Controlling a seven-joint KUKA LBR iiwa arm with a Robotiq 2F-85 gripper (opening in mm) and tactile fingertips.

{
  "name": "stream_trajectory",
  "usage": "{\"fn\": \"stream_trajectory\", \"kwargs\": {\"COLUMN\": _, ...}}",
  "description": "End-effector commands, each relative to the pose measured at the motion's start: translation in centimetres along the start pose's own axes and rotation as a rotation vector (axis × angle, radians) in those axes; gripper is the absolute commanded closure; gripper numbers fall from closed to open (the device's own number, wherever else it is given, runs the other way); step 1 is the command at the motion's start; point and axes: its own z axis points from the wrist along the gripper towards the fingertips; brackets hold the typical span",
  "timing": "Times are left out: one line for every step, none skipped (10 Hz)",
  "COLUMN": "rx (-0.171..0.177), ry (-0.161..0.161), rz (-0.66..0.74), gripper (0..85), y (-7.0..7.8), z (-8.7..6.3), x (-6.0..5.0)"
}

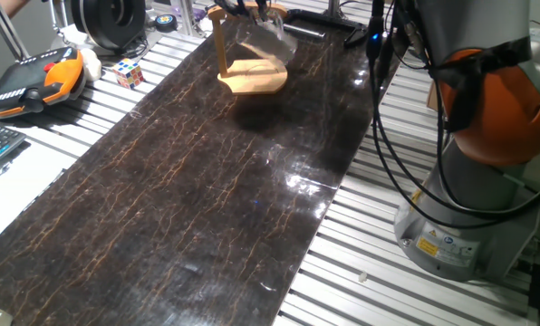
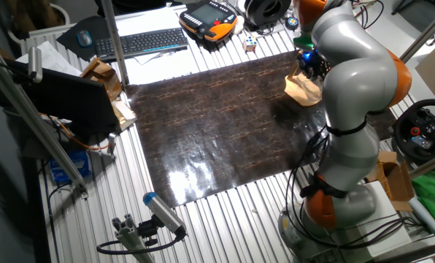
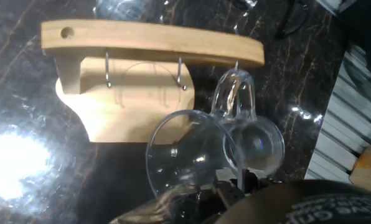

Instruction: Put the cup on the cup rack

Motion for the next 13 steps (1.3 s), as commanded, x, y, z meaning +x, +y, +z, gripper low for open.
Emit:
{"fn": "stream_trajectory", "kwargs": {"rx": -0.002, "ry": 0.005, "rz": -0.009, "gripper": 56.7, "y": -0.1, "z": 0.0, "x": 0.1}}
{"fn": "stream_trajectory", "kwargs": {"rx": -0.003, "ry": 0.012, "rz": -0.02, "gripper": 56.3, "y": -0.3, "z": -0.1, "x": 0.2}}
{"fn": "stream_trajectory", "kwargs": {"rx": -0.007, "ry": 0.017, "rz": -0.021, "gripper": 55.7, "y": -0.3, "z": -0.2, "x": 0.4}}
{"fn": "stream_trajectory", "kwargs": {"rx": -0.016, "ry": 0.023, "rz": -0.032, "gripper": 55.7, "y": -0.4, "z": -0.3, "x": 0.7}}
{"fn": "stream_trajectory", "kwargs": {"rx": -0.03, "ry": 0.026, "rz": -0.052, "gripper": 56.0, "y": -0.3, "z": -0.4, "x": 1.1}}
{"fn": "stream_trajectory", "kwargs": {"rx": -0.075, "ry": 0.044, "rz": -0.102, "gripper": 58.7, "y": -0.1, "z": -1.0, "x": 1.7}}
{"fn": "stream_trajectory", "kwargs": {"rx": -0.11, "ry": 0.085, "rz": -0.144, "gripper": 68.3, "y": 0.3, "z": -2.0, "x": 2.2}}
{"fn": "stream_trajectory", "kwargs": {"rx": -0.147, "ry": 0.117, "rz": -0.172, "gripper": 77.7, "y": 1.2, "z": -3.3, "x": 2.8}}
{"fn": "stream_trajectory", "kwargs": {"rx": -0.175, "ry": 0.131, "rz": -0.184, "gripper": 83.0, "y": 2.1, "z": -4.4, "x": 3.6}}
{"fn": "stream_trajectory", "kwargs": {"rx": -0.196, "ry": 0.128, "rz": -0.205, "gripper": 83.0, "y": 2.9, "z": -5.4, "x": 4.5}}
{"fn": "stream_trajectory", "kwargs": {"rx": -0.212, "ry": 0.121, "rz": -0.243, "gripper": 83.0, "y": 3.4, "z": -6.1, "x": 5.3}}
{"fn": "stream_trajectory", "kwargs": {"rx": -0.221, "ry": 0.122, "rz": -0.271, "gripper": 83.0, "y": 4.0, "z": -6.7, "x": 6.2}}
{"fn": "stream_trajectory", "kwargs": {"rx": -0.225, "ry": 0.128, "rz": -0.281, "gripper": 83.0, "y": 4.6, "z": -7.1, "x": 7.2}}
